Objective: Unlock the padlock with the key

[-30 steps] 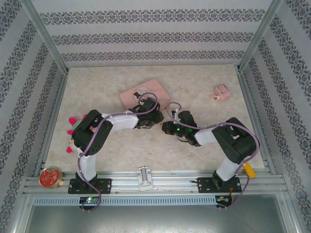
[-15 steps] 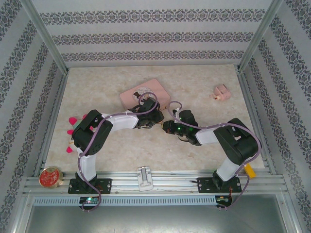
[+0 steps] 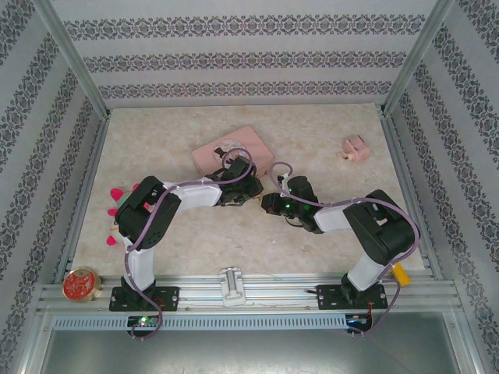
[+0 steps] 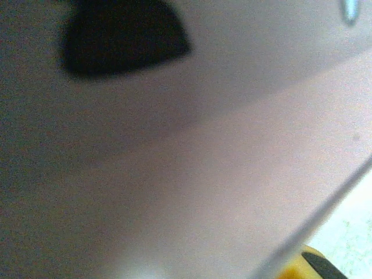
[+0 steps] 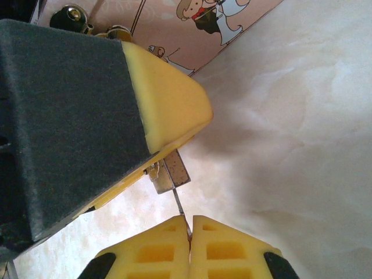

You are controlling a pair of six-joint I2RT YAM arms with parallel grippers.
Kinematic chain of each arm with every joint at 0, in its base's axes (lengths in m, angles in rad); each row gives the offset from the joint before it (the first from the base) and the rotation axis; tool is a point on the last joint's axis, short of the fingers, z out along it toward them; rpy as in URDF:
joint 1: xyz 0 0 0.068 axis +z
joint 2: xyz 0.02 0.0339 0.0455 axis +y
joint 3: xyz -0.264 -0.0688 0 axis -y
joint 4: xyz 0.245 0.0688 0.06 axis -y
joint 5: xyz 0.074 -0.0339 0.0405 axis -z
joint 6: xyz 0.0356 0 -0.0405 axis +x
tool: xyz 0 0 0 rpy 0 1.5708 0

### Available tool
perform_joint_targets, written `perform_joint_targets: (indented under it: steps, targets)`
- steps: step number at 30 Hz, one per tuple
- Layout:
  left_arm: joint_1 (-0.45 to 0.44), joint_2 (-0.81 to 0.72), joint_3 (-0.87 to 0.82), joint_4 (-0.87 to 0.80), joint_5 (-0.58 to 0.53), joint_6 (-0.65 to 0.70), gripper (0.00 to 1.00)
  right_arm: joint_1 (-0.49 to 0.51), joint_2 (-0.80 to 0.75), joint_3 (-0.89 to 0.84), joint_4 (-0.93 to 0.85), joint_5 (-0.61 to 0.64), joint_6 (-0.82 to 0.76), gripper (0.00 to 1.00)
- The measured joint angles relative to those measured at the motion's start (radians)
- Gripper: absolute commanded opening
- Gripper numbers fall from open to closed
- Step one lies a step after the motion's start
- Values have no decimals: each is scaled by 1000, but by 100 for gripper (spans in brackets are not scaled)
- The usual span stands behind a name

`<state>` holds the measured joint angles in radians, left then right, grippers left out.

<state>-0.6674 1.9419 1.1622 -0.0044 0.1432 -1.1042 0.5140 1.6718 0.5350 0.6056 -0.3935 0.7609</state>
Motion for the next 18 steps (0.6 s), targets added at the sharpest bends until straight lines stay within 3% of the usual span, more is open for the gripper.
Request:
perform_joint_targets:
  steps: [9,18]
  targets:
    - [1,0,-6,14,-1,0,17,-2,14,8,4,-2,1,0]
    - [2,0,-8,22,-1,0,17,-36,62,40,33,-86,19,0]
